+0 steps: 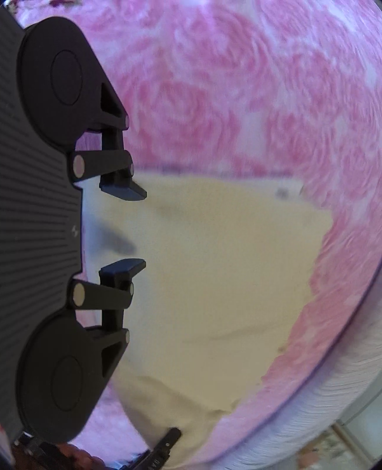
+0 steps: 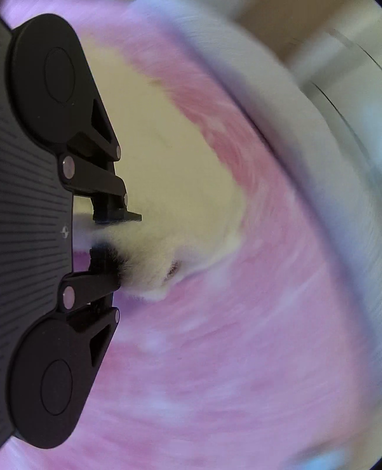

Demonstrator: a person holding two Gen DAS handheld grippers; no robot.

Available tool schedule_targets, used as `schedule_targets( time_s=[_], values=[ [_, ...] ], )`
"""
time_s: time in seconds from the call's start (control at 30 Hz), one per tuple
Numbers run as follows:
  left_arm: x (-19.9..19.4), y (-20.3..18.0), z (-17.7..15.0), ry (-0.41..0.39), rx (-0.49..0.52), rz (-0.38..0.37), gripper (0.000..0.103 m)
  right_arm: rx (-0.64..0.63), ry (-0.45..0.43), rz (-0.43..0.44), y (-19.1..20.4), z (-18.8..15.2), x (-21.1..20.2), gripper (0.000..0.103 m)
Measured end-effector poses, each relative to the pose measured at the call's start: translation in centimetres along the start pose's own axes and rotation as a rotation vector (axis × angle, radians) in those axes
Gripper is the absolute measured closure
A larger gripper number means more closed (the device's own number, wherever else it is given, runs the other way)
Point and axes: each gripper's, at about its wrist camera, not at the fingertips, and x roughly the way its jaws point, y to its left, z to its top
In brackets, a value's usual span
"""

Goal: Fold clothes

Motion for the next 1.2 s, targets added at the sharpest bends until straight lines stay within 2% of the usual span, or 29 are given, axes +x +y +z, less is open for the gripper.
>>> schedule_targets(
  time_s=[0.07, 0.13, 0.23, 0.27, 0.33, 0.37, 0.4, 0.57, 0.67, 0.8, 0.9, 1.0, 1.17, 1.2],
  values=[
    [-1.4, 2.1, 0.0, -0.017, -0.054, -0.036, 0.068, -0.264, -0.082, 0.003, 6.1, -0.6, -1.8, 0.089],
    [-2.4, 4.2, 0.2, -0.023, -0.108, -0.067, 0.069, -0.490, -0.131, 0.053, 11.8, -2.6, -3.2, 0.089],
    [-3.6, 7.0, 0.4, -0.032, -0.175, -0.110, 0.069, -0.756, -0.129, 0.123, 18.4, -7.4, -3.5, 0.090],
    [-3.7, 7.6, 0.5, -0.028, -0.187, -0.122, 0.069, -0.840, -0.097, 0.127, 20.1, -9.1, -2.9, 0.089],
    [-3.8, 8.2, 0.4, -0.021, -0.198, -0.136, 0.069, -0.969, -0.024, 0.136, 22.4, -12.8, -1.6, 0.078],
    [-3.8, 8.6, 0.4, -0.018, -0.204, -0.143, 0.069, -1.022, 0.011, 0.139, 23.0, -14.1, -1.3, 0.067],
    [-3.8, 8.9, 0.4, -0.015, -0.209, -0.151, 0.069, -1.073, 0.043, 0.140, 23.5, -15.3, -1.1, 0.048],
    [-3.1, 8.7, 0.6, -0.004, -0.242, -0.236, 0.067, -0.793, 0.088, 0.185, 18.8, -11.3, -3.1, 0.045],
    [-2.3, 7.7, 1.1, -0.004, -0.272, -0.317, 0.059, -0.618, 0.112, 0.210, 15.9, -8.7, -4.3, 0.045],
    [0.6, 6.6, 2.2, -0.006, -0.363, -0.452, 0.051, -0.137, 0.216, 0.120, 8.4, -4.5, -1.8, 0.046],
    [3.3, 6.3, 2.9, 0.016, -0.420, -0.487, 0.050, 0.064, 0.258, 0.138, 5.5, -3.9, 0.4, 0.046],
    [5.2, 5.7, 3.6, 0.024, -0.434, -0.522, 0.049, 0.258, 0.298, 0.159, 2.7, -3.4, 2.5, 0.046],
    [7.7, 4.0, 4.7, 0.023, -0.451, -0.574, 0.048, 0.415, 0.345, 0.208, 1.4, -4.1, 4.9, 0.046],
    [8.1, 3.6, 4.9, 0.023, -0.439, -0.575, 0.056, 0.442, 0.353, 0.211, 1.2, -4.1, 5.6, 0.047]
  ],
)
